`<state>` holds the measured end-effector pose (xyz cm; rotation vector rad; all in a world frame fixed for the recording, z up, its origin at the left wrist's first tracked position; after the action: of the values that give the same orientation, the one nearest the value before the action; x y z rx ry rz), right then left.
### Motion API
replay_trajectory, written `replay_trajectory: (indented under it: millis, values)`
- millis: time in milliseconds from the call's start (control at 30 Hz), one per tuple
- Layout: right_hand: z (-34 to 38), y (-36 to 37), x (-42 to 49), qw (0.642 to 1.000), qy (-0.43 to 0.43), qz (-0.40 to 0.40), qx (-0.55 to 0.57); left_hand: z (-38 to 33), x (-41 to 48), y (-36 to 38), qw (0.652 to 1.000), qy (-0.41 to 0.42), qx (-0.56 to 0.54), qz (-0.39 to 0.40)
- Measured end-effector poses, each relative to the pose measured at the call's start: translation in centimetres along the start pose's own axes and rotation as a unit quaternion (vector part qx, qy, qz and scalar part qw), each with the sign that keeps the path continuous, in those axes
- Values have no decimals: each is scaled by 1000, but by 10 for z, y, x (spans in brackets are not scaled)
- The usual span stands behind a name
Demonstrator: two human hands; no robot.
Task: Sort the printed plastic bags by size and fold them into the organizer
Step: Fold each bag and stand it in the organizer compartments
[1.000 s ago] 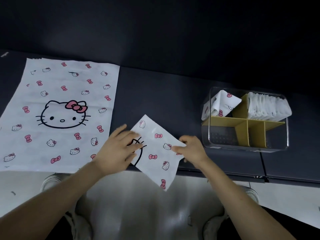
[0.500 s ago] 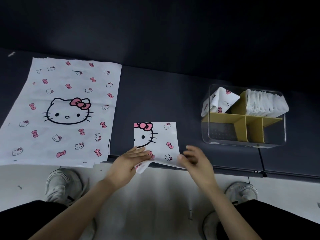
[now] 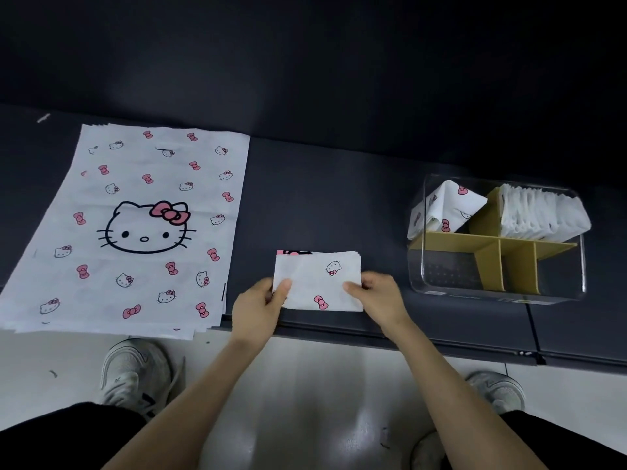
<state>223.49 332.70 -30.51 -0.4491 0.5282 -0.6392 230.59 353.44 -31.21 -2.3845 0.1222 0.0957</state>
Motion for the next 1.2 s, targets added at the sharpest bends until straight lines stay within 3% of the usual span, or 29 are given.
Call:
replay_trajectory:
  millis: [233, 467, 533, 667, 767, 867, 1000, 1033, 1100, 1133, 1200]
  values:
    - [-4, 1, 3, 996, 80, -33, 18, -12, -3, 2, 987, -59, 31, -146]
    - [-4, 2, 2, 994, 86, -74, -9, -16, 14, 12, 974, 3, 161, -161]
    - [-4, 2, 2, 993, 87, -76, -18, -18, 15, 12, 964, 59, 188, -181]
    - [-1, 1, 3, 994, 83, -65, -24, -28, 14, 14, 903, 259, 257, -228]
    - [-1, 2, 5, 994, 73, -68, -34, -38, 12, 32, 871, 426, 207, -132]
    - [-3, 3, 6, 995, 67, -67, -36, -27, 15, 43, 904, 383, 189, 13]
    - [-2, 3, 1, 992, 79, -87, -47, -22, 13, 49, 891, 375, 251, 51]
    - [3, 1, -4, 987, 59, -122, -83, -21, 13, 50, 886, 379, 261, 51]
    - [15, 0, -17, 937, -93, -232, -243, -22, 14, 50, 886, 375, 269, 48]
    - [19, 9, -24, 904, -172, -244, -307, -22, 13, 50, 888, 371, 268, 52]
    - [20, 37, -30, 872, -287, -186, -351, -21, 12, 50, 889, 373, 261, 50]
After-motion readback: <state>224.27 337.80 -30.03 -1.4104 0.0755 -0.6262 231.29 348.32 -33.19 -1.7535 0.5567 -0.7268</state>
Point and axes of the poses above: each hand's wrist, its own x-axis towards the middle knuckle, its own y-axis out of the palm, z = x × y, the point moved 6 cm from there along x, towards the middle knuckle, and after that the axes turned 14 degrees about -z, right-handed, at the moved point
